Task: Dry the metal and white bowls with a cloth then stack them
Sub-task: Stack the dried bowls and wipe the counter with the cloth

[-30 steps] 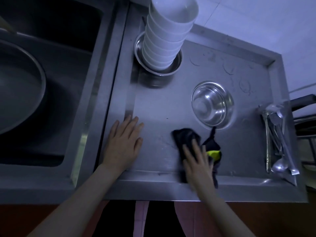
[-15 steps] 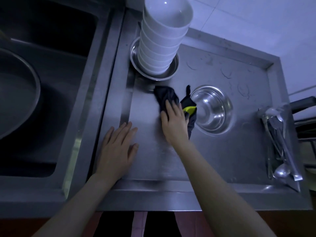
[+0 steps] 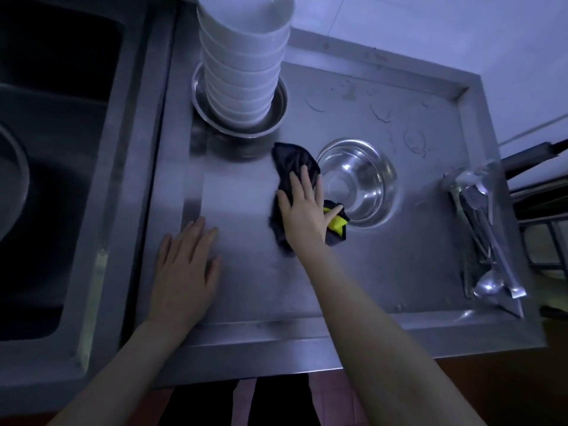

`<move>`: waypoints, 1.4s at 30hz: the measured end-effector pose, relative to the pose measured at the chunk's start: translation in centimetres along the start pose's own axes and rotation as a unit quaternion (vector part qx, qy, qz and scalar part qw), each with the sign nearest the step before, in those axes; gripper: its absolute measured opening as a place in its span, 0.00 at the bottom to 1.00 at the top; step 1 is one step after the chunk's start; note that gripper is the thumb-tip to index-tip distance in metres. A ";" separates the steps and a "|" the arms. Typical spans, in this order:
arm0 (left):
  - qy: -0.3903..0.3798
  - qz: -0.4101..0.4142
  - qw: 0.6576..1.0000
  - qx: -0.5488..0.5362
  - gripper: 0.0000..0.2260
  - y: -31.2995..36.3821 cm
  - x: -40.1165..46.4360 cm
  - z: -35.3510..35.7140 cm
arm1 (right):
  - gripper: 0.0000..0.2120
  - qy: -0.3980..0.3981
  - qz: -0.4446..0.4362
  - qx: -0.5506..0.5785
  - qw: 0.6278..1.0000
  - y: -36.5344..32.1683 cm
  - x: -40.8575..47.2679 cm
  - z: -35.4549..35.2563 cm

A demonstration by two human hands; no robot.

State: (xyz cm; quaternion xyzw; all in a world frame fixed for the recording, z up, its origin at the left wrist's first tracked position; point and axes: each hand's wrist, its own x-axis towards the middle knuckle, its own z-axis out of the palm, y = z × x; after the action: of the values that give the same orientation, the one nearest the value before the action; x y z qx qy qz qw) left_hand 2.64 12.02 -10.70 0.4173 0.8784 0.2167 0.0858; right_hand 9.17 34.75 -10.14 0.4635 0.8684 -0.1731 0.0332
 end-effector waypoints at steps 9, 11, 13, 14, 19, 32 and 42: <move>-0.063 0.092 0.993 -0.027 0.22 8.3 2.1 4.8 | 0.29 -0.028 -0.138 -0.049 0.989 13.0 -15.4 -1.3; -0.081 0.119 0.989 -0.025 0.22 10.2 2.1 6.1 | 0.28 -0.006 -0.040 -0.072 0.997 18.3 -16.7 -3.0; -0.098 0.119 0.988 -0.020 0.21 12.0 1.8 7.3 | 0.27 0.001 0.086 -0.068 0.994 22.7 -15.7 -5.2; -0.101 0.110 0.989 -0.013 0.21 12.9 1.7 7.8 | 0.27 -0.017 0.130 -0.054 0.990 24.0 -14.4 -6.0; -0.069 0.055 0.996 0.008 0.20 15.0 1.4 9.2 | 0.27 0.002 0.150 0.012 0.989 21.8 -7.9 -4.9; -0.092 0.086 0.992 0.006 0.22 22.1 3.0 11.9 | 0.25 0.043 0.089 -0.118 0.988 28.2 -16.0 -5.3; -0.052 0.049 0.995 0.065 0.21 24.2 5.9 13.2 | 0.23 0.008 0.005 -0.001 1.000 26.7 3.1 -8.6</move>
State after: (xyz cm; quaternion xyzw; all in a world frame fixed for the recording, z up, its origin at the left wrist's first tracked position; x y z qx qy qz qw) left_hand 20.09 34.10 -11.36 0.4754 0.8633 0.1414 0.0938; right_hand 30.09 53.68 -9.91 0.4691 0.8665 -0.1682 0.0282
